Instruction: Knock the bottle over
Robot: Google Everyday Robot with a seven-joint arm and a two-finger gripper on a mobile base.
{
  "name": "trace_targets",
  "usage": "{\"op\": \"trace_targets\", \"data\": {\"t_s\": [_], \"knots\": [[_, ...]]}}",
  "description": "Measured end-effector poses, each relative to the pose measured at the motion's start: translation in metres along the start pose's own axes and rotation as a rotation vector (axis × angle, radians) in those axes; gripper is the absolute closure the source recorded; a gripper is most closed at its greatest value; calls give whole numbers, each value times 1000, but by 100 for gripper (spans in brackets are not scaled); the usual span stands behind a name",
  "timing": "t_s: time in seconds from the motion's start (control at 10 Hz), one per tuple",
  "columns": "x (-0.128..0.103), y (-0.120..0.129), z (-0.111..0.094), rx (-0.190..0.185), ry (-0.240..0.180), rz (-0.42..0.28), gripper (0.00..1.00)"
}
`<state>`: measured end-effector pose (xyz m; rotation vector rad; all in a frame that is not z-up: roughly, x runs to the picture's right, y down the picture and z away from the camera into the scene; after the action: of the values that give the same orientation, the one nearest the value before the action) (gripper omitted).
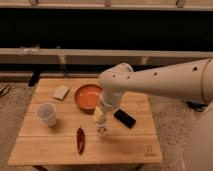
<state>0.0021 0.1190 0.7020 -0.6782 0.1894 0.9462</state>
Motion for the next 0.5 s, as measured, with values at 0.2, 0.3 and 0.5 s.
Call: {"op": "trace_targets", "data": {"t_s": [0.2,0.3,0.5], "knots": [[-16,-24,0,47,-11,3,20],[-26,-35,0,69,-11,1,20],[-45,-62,-3,117,-15,10,20]]}}
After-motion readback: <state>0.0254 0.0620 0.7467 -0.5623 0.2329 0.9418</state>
